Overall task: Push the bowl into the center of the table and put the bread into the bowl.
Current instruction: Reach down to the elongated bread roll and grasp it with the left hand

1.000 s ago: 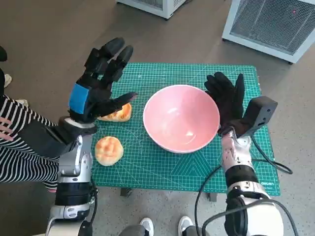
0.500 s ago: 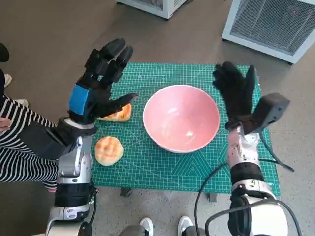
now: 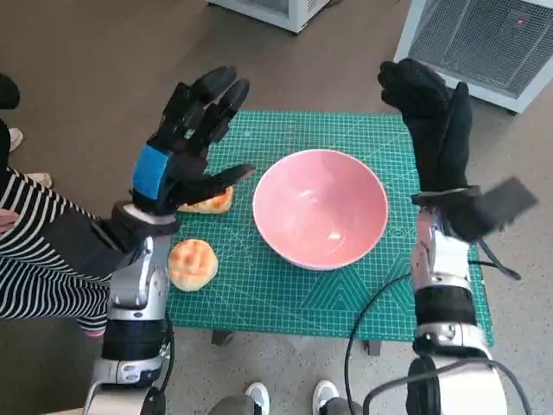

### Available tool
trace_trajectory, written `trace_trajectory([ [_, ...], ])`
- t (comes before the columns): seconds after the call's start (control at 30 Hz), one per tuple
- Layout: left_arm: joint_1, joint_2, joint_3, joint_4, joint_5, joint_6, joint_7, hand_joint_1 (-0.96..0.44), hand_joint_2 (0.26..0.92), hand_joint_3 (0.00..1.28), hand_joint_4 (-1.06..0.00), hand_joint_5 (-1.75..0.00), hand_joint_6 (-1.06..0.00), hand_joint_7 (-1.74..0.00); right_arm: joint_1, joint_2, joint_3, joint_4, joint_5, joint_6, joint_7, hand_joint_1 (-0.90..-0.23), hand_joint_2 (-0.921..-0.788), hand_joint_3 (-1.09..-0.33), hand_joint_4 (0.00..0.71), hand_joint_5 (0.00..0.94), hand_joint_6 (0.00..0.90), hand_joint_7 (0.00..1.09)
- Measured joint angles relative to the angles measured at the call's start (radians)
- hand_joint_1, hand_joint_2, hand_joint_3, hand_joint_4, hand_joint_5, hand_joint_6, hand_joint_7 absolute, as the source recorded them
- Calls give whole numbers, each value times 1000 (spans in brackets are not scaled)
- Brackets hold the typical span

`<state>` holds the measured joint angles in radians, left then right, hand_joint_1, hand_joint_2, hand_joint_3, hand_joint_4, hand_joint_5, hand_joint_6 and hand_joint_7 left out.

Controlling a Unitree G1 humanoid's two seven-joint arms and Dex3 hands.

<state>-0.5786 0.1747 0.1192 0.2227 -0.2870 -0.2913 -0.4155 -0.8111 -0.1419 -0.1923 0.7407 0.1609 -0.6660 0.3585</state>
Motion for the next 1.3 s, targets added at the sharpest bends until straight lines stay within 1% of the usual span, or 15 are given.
trace_trajectory([
  [0.17, -26, -5, -10, -6, -1, 16, -7, -214, 920, 129, -264, -14, 1, -803, 52, -11, 29, -145, -7, 23, 0, -786, -921, -753, 159, 18, 2, 579],
  [0.4, -47, -9, -23, -29, -1, 36, -9, -219, 917, 136, -258, -13, 1, -791, 90, -18, 52, -278, -8, 73, -2, -790, -921, -750, 168, 19, -1, 600],
  [0.57, -64, -10, -27, -40, -1, 36, -15, -212, 914, 144, -253, -12, 1, -772, 116, -24, 66, -354, -13, 104, -17, -795, -921, -748, 177, 21, -1, 609],
  [0.7, -75, -10, -27, -41, -1, 37, -19, -209, 912, 149, -251, -12, 1, -763, 129, -28, 77, -385, -30, 121, -29, -798, -921, -745, 182, 22, -1, 613],
  [0.8, -79, -9, -27, -41, 0, 37, -22, -211, 910, 152, -251, -13, 1, -760, 133, -31, 80, -395, -38, 131, -35, -799, -921, -742, 184, 22, -1, 615],
  [1.07, -82, 0, -27, -41, 4, 38, -28, -216, 903, 160, -249, -14, 1, -746, 147, -34, 83, -418, -39, 159, -44, -806, -921, -735, 185, 21, -1, 616],
  [1.3, -93, 26, -24, -34, 12, 31, -39, -221, 891, 161, -246, -13, 1, -742, 148, -33, 84, -431, -39, 174, -47, -807, -921, -732, 187, 19, -1, 617],
])
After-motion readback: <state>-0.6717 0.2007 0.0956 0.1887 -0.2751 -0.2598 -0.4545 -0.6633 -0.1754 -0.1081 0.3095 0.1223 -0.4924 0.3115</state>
